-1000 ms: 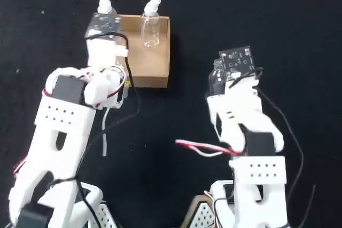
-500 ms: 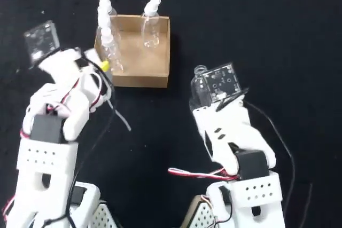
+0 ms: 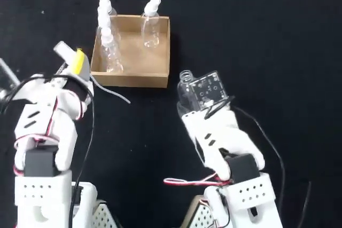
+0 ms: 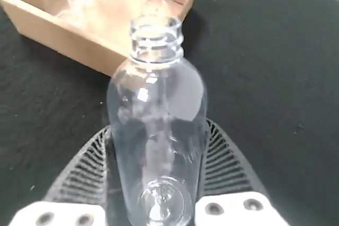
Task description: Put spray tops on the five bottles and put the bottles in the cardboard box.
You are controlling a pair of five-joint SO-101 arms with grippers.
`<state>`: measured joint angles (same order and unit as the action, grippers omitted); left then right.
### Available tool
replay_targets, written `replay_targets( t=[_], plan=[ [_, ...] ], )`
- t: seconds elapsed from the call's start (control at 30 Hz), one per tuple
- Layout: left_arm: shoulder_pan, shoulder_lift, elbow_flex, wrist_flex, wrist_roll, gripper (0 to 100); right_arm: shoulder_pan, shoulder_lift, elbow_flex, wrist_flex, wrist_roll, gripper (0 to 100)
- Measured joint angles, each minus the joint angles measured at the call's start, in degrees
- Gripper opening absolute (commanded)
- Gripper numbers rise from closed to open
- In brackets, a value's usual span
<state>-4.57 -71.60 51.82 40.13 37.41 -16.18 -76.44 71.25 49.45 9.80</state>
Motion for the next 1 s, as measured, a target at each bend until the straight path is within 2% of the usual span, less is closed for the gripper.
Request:
replay_targets(
  t=[0.2,0.47,1.0],
  plan=[
    [-0.3,-4.9,0.2,-0.1,3.1,3,-4.3,-3.1,2.5,-0.4,0.3,3.5],
    [-2.4,-8.1,1.5,-0.1,6.0,3,-7.5,-7.8,8.8,-4.3,6.1,3.5],
    [-2.3,-15.6,3.9,-0.1,8.5,3,-13.8,-16.8,15.2,-4.6,15.6,3.5]
  ],
)
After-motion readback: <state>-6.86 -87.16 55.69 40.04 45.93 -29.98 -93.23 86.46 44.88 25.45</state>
